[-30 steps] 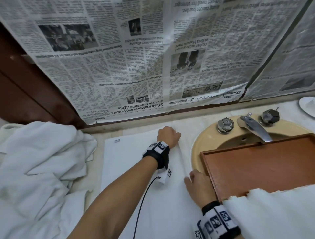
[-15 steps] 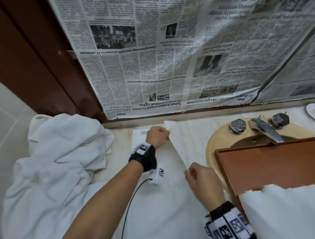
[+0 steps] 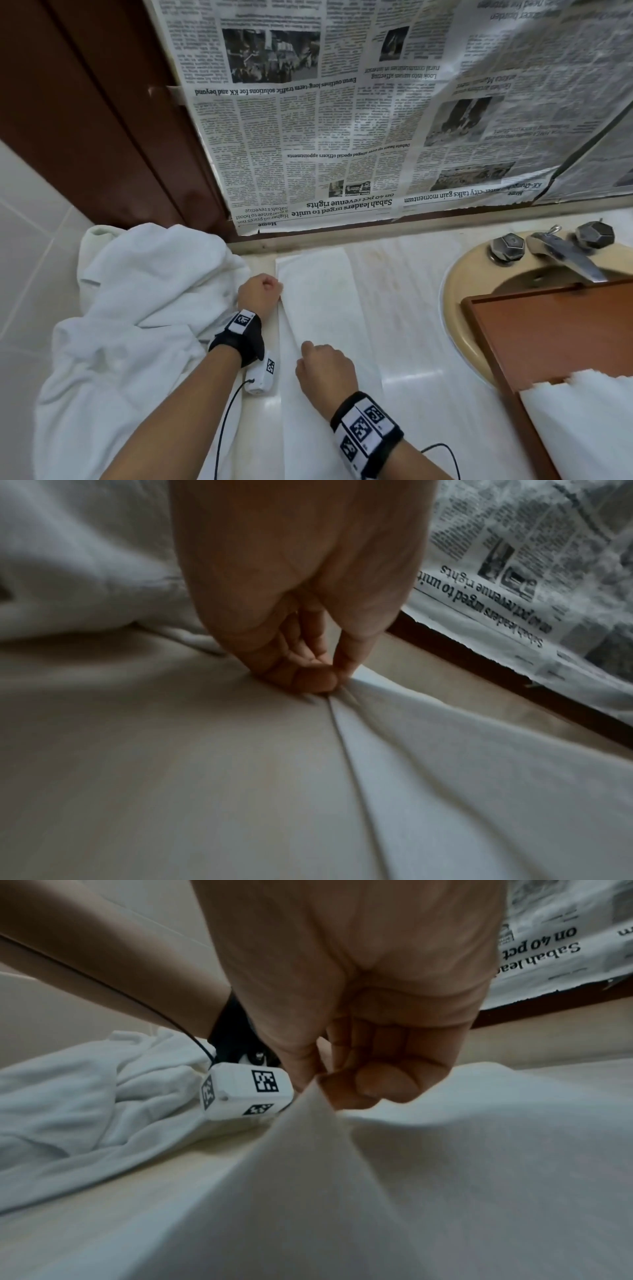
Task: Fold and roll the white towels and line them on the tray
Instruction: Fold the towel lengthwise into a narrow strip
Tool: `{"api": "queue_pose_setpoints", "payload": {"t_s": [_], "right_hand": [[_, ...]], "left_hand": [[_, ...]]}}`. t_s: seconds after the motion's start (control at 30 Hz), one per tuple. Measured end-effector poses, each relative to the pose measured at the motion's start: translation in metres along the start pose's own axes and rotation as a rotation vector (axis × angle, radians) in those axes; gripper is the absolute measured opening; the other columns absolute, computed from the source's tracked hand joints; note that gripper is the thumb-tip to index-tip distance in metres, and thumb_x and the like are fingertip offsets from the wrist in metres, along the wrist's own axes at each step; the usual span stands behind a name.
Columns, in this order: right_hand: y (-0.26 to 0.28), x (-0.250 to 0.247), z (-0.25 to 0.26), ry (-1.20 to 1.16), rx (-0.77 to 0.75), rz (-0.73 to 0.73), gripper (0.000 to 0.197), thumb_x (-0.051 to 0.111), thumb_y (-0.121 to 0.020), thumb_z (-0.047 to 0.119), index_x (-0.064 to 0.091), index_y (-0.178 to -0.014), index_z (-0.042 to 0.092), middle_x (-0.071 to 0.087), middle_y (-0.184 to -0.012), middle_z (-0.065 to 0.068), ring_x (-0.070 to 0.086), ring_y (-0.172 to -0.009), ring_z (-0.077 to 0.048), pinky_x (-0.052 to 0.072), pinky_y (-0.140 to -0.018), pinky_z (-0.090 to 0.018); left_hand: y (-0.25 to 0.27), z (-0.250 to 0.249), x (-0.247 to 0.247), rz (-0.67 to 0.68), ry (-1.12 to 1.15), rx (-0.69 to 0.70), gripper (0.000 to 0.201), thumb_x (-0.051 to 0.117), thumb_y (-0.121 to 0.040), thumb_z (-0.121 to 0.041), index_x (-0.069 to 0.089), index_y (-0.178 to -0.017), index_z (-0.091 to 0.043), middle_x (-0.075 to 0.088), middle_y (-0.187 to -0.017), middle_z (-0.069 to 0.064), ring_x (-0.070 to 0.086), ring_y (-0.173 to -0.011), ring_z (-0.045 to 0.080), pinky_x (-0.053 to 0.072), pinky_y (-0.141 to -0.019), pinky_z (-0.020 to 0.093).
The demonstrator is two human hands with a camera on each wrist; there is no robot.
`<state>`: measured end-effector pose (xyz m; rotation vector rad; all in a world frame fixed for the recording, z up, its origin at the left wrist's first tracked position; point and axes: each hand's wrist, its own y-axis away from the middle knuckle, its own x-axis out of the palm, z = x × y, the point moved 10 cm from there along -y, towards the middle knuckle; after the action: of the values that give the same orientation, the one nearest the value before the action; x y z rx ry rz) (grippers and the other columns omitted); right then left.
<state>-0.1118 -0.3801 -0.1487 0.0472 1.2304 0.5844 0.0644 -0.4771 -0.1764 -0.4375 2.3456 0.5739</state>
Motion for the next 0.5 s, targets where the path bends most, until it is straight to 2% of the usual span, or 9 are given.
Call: {"api": "queue_pose_setpoints", "payload": {"t_s": [0.13, 0.27, 0.4, 0.5], "right_hand": [[-0.003, 0.020, -0.005, -0.041, -0.006, 0.027, 0.015, 0.036, -0.101, 0.025, 0.036, -0.090, 0.015, 0.052, -0.089, -0.005, 0.044, -0.074, -0.024, 0.016, -0.047, -0.027], [-0.003, 0.022, -0.008, -0.086, -0.018, 0.004, 0.017, 0.036, -0.102, 0.030, 0.035, -0.090, 0.018, 0.047, -0.085, 0.001, 0.043, -0.074, -0.022, 0.018, -0.048, -0.024], [-0.001, 0.021, -0.001, -0.084, -0.076, -0.008, 0.016, 0.034, -0.104, 0.031, 0.034, -0.092, 0.020, 0.044, -0.087, 0.003, 0.042, -0.075, -0.020, 0.027, -0.053, -0.031], [-0.002, 0.014, 0.004, -0.153, -0.128, -0.062, 0.018, 0.035, -0.103, 0.030, 0.035, -0.089, 0.018, 0.044, -0.085, 0.001, 0.044, -0.073, -0.021, 0.019, -0.050, -0.021]], "left_hand": [[0.001, 0.000, 0.000, -0.006, -0.023, 0.010, 0.010, 0.056, -0.092, -0.020, 0.065, -0.095, -0.019, 0.067, -0.086, -0.001, 0.056, -0.085, 0.019, 0.035, -0.072, 0.022], [-0.001, -0.001, -0.003, -0.017, -0.040, 0.010, 0.019, 0.049, -0.090, -0.014, 0.063, -0.102, -0.019, 0.064, -0.090, -0.001, 0.050, -0.085, 0.023, 0.033, -0.072, 0.023], [-0.008, -0.002, -0.001, -0.012, -0.056, 0.008, 0.019, 0.054, -0.093, -0.018, 0.063, -0.109, -0.017, 0.064, -0.098, 0.003, 0.055, -0.096, 0.027, 0.035, -0.078, 0.022], [-0.012, -0.008, -0.004, -0.042, -0.095, 0.083, 0.016, 0.055, -0.094, -0.016, 0.064, -0.104, -0.008, 0.061, -0.095, 0.010, 0.056, -0.091, 0.027, 0.036, -0.076, 0.025]]}}
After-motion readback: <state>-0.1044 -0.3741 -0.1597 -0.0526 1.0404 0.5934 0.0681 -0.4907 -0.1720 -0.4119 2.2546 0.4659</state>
